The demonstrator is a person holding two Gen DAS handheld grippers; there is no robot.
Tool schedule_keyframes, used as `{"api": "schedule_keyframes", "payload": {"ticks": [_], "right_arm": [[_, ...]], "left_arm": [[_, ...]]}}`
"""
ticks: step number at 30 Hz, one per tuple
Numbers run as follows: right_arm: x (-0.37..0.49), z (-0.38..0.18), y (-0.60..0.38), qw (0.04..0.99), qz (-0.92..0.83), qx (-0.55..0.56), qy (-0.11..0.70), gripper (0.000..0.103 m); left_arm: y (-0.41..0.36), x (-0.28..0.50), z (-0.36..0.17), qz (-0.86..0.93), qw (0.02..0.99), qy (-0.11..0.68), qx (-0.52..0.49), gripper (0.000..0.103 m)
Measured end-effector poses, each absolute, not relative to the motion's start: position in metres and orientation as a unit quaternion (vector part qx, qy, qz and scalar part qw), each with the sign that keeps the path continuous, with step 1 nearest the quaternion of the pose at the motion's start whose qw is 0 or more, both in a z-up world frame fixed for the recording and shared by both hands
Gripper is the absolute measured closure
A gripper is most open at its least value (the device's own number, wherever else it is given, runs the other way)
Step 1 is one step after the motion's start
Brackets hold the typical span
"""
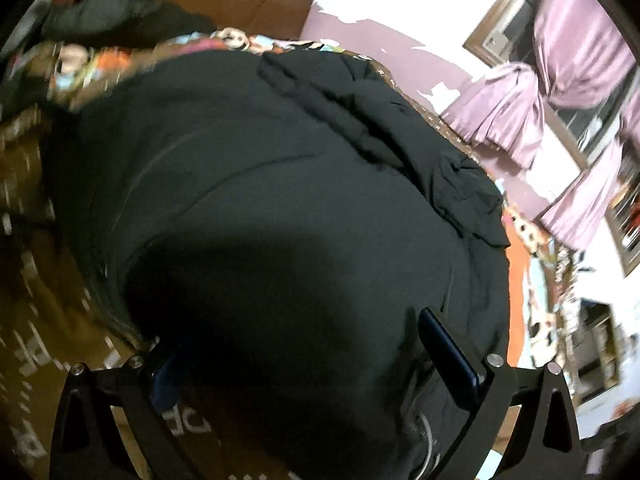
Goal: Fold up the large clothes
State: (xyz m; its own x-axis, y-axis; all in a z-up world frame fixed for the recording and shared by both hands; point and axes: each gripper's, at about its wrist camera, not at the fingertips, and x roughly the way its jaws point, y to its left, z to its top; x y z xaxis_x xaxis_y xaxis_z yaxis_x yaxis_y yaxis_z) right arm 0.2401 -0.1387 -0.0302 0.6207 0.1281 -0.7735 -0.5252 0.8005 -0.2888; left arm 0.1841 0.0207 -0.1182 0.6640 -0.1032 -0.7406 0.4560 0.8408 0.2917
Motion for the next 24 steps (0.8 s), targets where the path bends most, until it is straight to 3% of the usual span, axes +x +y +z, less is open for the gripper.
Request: {"api": "schedule_keyframes", "payload": {"ticks": [11,20,24], "right_arm": [[0.299,0.012,-0.153,0.848,0.215,-0.089,0.477,0.000],[0.275,-0.028,-0.159,0.827,0.224,-0.108,0.505,0.000],[0.253,-0.049,-0.158,0.821,0.235,-0.172,0.490,0.000]], "left_arm": [[0.000,0.176,-0.136,-0.131,0.867,0.354,0.327,0.002],[-0.005,0.192,-0.167,-0.073,0.857,0.349,0.372,0.002],[-0.002,0.190,-0.167,-0.072,0.862,0.336,0.372,0.002]]}}
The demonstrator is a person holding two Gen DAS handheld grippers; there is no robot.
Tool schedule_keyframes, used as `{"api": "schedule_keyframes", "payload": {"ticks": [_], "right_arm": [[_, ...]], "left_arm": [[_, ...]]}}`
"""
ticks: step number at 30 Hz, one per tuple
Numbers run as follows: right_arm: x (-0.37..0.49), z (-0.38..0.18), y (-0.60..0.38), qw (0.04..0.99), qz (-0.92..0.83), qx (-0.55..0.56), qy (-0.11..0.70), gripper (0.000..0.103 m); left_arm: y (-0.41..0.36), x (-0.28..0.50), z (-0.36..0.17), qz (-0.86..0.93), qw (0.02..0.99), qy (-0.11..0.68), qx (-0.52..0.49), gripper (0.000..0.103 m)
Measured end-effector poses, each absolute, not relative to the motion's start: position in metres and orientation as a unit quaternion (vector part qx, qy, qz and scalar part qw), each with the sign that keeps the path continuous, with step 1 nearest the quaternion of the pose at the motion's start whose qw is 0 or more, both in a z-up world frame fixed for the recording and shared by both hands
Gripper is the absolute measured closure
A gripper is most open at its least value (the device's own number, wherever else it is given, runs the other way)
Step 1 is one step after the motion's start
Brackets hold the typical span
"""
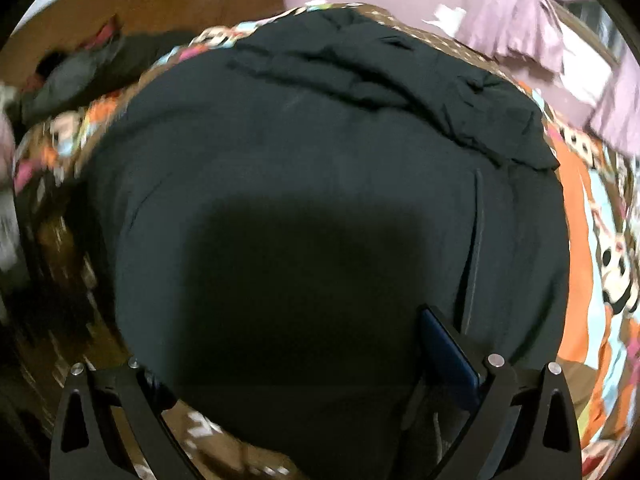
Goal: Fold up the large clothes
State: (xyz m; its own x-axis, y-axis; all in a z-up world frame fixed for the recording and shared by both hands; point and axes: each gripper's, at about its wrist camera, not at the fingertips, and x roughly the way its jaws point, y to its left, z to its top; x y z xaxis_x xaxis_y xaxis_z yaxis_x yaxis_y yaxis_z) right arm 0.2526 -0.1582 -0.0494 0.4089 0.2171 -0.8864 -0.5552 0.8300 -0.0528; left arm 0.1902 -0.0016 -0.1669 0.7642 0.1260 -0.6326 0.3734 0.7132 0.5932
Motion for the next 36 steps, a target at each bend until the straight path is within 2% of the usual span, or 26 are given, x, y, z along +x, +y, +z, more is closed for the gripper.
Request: {"api": "schedule_keyframes", "payload": {"ticks": [2,6,10,14,16,18,24,36], "right_arm": [[0.243,-0.057,-0.156,0.816,0.242,-0.198,0.485,0.000],[0.241,-0.057,-0.160,0.818,0.242,-0.180,0.489,0.000],[0.242,-0.055,-0.162,0.820,0.242,-0.172,0.489,0.000],[0.241,-0.052,-0.161,0.823,0.241,-0.163,0.488,0.000],[0.242,-0.049,-0.164,0.825,0.242,-0.154,0.486,0.000],[0.242,-0.047,-0.166,0.826,0.246,-0.146,0.486,0.000],[0.241,-0.042,-0.174,0.823,0.266,-0.124,0.487,0.000],[0.210,-0.043,-0.171,0.836,0.275,-0.168,0.444,0.000]], "left_arm": [[-0.001,0.190,-0.164,-0.066,0.866,0.325,0.375,0.004],[-0.003,0.189,-0.164,-0.061,0.864,0.318,0.386,0.012],[-0.002,0.189,-0.166,-0.073,0.858,0.310,0.402,0.042],[-0.006,0.185,-0.165,-0.079,0.855,0.300,0.416,0.058],[-0.004,0.186,-0.162,-0.080,0.857,0.293,0.417,0.069],[-0.002,0.188,-0.155,-0.083,0.861,0.289,0.410,0.075],[-0.006,0.191,-0.136,-0.088,0.873,0.288,0.385,0.080],[-0.011,0.203,-0.071,-0.101,0.900,0.282,0.315,0.091]]}}
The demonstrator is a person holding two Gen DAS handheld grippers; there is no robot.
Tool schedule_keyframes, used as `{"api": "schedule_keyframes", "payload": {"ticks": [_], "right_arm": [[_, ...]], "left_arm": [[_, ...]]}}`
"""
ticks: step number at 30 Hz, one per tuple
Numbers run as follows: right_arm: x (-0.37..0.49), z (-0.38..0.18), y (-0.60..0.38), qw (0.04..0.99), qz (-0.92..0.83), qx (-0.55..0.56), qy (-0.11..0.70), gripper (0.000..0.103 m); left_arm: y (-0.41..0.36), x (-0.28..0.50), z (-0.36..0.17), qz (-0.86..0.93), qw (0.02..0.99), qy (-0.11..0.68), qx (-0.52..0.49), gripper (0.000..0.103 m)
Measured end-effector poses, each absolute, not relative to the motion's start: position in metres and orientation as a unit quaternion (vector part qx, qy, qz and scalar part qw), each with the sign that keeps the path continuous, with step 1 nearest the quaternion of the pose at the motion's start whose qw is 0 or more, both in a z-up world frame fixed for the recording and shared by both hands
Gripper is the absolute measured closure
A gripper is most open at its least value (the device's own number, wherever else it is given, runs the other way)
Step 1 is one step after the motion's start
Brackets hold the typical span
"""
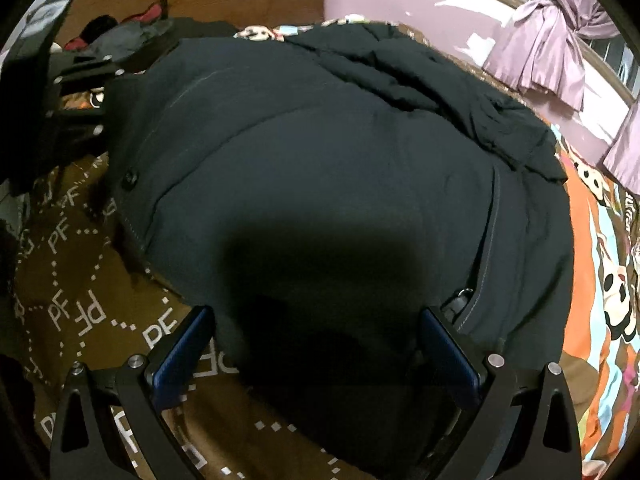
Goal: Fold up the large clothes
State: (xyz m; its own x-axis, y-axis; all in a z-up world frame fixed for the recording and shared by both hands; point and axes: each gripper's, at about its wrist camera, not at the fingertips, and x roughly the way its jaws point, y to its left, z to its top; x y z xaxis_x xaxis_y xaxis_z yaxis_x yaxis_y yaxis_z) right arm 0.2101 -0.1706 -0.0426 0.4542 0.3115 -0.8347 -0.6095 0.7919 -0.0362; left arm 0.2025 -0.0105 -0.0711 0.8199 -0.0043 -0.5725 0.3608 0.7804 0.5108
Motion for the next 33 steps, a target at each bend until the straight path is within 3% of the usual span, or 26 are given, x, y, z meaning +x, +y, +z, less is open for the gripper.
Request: {"api": "schedule_keyframes", "payload": {"ticks": [6,15,24,27,29,33], "right_arm": [[0.183,-0.033,-0.164,0.863,0.254,-0.222,0.375,0.000],[0.196,-0.065,-0.147,0.860,0.106,-0.354,0.352,0.000],[0.212,-0.008,-0.184,0.914,0.062,-0.307,0.257,0.004],[0.222,0.028,-0.191,0.933,0.074,-0.267,0.229,0.022],[0.237,0.048,-0.192,0.940,0.088,-0.237,0.230,0.043],[0.264,0.083,-0.195,0.948,0.112,-0.173,0.241,0.065]], "left_arm": [[-0.012,0.217,-0.028,-0.109,0.915,0.280,0.269,0.093],[-0.013,0.241,0.011,-0.117,0.925,0.288,0.219,0.094],[-0.003,0.247,0.019,-0.114,0.928,0.294,0.199,0.094],[0.002,0.251,0.023,-0.109,0.930,0.294,0.191,0.094],[0.005,0.254,0.026,-0.106,0.932,0.292,0.188,0.094],[0.008,0.257,0.034,-0.105,0.934,0.287,0.187,0.094]]}}
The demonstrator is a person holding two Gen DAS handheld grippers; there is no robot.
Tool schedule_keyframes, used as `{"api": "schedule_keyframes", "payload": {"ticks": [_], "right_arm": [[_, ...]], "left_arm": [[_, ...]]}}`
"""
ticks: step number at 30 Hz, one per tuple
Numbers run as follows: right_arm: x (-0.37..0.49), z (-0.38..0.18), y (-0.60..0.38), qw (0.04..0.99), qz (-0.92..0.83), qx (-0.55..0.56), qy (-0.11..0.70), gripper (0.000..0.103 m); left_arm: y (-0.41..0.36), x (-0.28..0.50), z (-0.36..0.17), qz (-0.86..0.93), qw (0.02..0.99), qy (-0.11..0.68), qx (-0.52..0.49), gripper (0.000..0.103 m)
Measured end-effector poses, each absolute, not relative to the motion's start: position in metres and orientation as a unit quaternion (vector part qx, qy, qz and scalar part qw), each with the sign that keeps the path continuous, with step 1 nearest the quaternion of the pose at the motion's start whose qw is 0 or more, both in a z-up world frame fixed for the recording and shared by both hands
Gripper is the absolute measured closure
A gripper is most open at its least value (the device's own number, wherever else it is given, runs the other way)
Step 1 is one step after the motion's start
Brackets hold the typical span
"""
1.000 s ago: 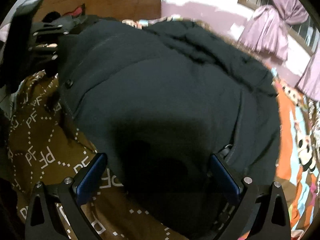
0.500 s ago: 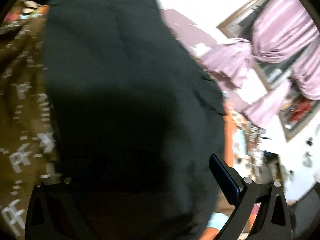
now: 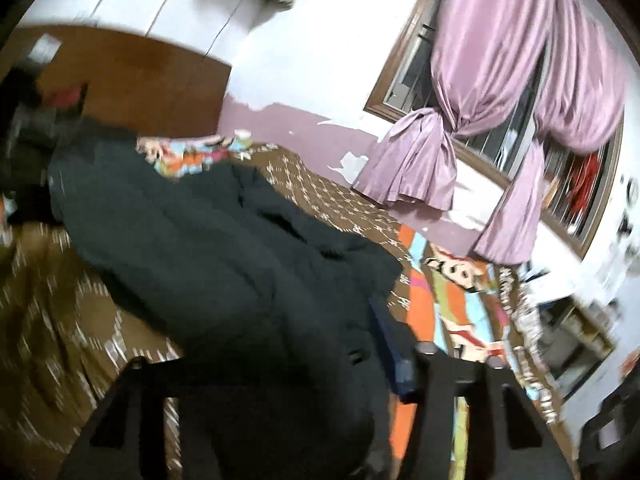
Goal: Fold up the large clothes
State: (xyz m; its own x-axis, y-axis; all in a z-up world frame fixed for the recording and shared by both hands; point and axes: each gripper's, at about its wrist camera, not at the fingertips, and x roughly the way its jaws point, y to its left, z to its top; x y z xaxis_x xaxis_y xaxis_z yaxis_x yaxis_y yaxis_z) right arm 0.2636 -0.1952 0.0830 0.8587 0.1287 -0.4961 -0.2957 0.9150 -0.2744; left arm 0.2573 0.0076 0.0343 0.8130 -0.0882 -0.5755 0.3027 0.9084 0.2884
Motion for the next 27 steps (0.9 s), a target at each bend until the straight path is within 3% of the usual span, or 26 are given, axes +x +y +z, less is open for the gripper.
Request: {"api": "schedule_keyframes", "payload": {"ticks": [4,11,17,22,27], "right_arm": [[0.286,0.110,-0.192,0.948,0.128,-0.135,0.257,0.077],[0.313,0.132,-0.188,0.945,0.146,-0.093,0.277,0.082],[0.276,0.110,-0.189,0.945,0.151,-0.130,0.260,0.086],[0.232,0.101,-0.199,0.944,0.162,-0.149,0.248,0.093],[0.200,0.116,-0.194,0.944,0.167,-0.180,0.220,0.094]], "left_arm": [[0.012,0.257,0.037,-0.114,0.934,0.287,0.182,0.093],[0.014,0.250,0.025,-0.121,0.929,0.286,0.203,0.091],[0.015,0.236,0.016,-0.092,0.931,0.267,0.231,0.095],[0.016,0.201,0.037,-0.068,0.949,0.182,0.247,0.097],[0.021,0.186,0.058,-0.050,0.946,0.183,0.265,0.097]]}}
